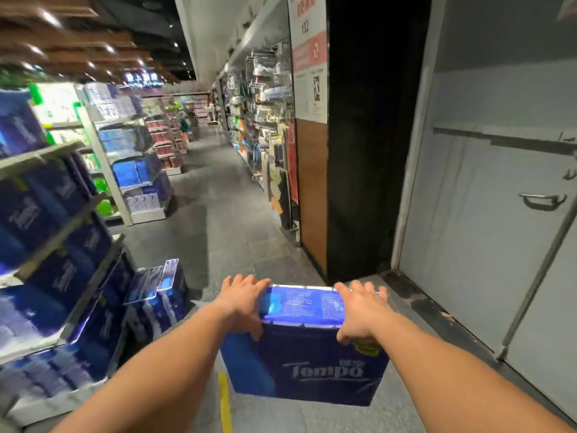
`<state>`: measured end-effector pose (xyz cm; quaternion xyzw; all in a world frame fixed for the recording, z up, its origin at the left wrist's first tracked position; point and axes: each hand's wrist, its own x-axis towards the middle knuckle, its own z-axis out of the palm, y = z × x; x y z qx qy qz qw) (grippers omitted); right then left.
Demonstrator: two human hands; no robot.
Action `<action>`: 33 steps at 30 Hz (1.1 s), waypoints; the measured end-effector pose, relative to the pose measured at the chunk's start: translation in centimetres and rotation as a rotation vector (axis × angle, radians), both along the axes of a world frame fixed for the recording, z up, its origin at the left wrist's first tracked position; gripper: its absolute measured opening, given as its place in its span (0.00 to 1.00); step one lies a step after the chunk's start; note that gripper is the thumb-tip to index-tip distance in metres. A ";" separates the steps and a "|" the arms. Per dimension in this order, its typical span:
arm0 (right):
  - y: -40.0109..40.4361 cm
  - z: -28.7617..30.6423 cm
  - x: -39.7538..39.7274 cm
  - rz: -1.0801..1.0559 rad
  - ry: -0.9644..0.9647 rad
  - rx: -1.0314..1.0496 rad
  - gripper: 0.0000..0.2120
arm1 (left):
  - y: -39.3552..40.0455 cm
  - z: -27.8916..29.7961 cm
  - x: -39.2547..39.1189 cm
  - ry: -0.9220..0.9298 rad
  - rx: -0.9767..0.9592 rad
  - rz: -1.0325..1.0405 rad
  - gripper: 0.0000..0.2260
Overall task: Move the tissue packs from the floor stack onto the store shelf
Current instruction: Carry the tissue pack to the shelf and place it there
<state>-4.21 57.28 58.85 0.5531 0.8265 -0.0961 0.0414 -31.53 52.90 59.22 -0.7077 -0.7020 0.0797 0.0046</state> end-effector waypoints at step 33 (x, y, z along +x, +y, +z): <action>51.9 9.2 -57.8 0.774 0.163 0.339 0.51 | 33.1 9.4 -45.8 0.113 0.297 0.755 0.44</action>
